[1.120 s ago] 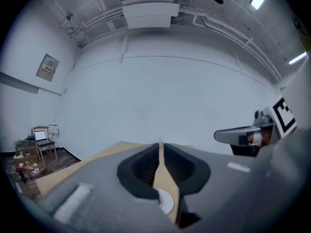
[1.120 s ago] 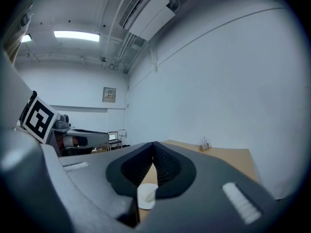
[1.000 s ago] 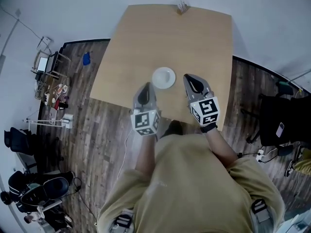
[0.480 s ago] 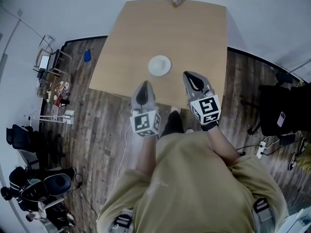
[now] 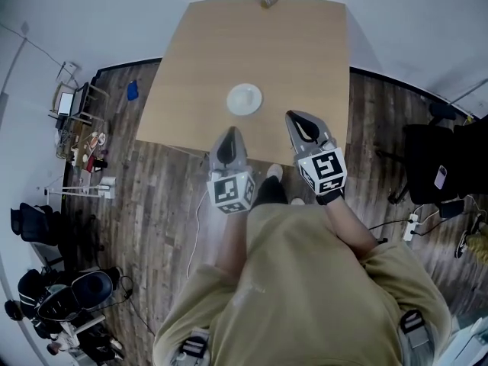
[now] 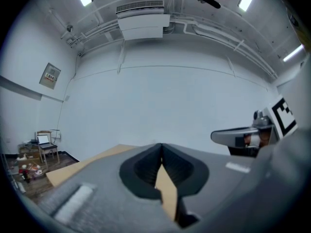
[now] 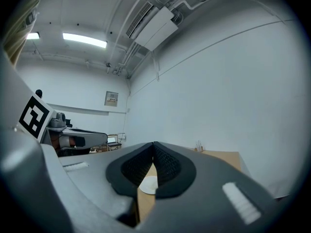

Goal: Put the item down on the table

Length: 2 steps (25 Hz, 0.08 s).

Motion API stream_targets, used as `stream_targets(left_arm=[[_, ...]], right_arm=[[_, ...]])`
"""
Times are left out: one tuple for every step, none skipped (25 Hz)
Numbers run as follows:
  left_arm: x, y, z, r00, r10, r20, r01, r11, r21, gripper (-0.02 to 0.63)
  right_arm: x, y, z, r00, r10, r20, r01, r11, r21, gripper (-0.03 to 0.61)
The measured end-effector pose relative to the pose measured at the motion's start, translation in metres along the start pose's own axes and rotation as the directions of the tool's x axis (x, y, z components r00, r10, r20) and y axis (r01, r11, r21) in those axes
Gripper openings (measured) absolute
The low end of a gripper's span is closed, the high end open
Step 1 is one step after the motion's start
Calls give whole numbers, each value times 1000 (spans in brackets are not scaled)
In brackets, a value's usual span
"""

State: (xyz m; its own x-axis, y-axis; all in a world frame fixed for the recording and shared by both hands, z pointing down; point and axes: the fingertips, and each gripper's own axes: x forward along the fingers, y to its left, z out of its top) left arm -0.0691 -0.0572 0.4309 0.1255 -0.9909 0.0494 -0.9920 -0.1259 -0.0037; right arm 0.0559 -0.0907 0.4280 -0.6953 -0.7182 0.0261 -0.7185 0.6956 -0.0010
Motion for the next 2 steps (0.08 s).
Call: stream_targets(left_arm=[[3,1,-1,1000,-3,-4,3,1000,-2,2],[6,3,-3,1000,-6,-9,6,1000,-4,2]], right_arm=[[4,-2,-1,1000,-2,-3,2,1000,1,6],[8,-3,-1,1000,-4,-6,4,1000,3,6]])
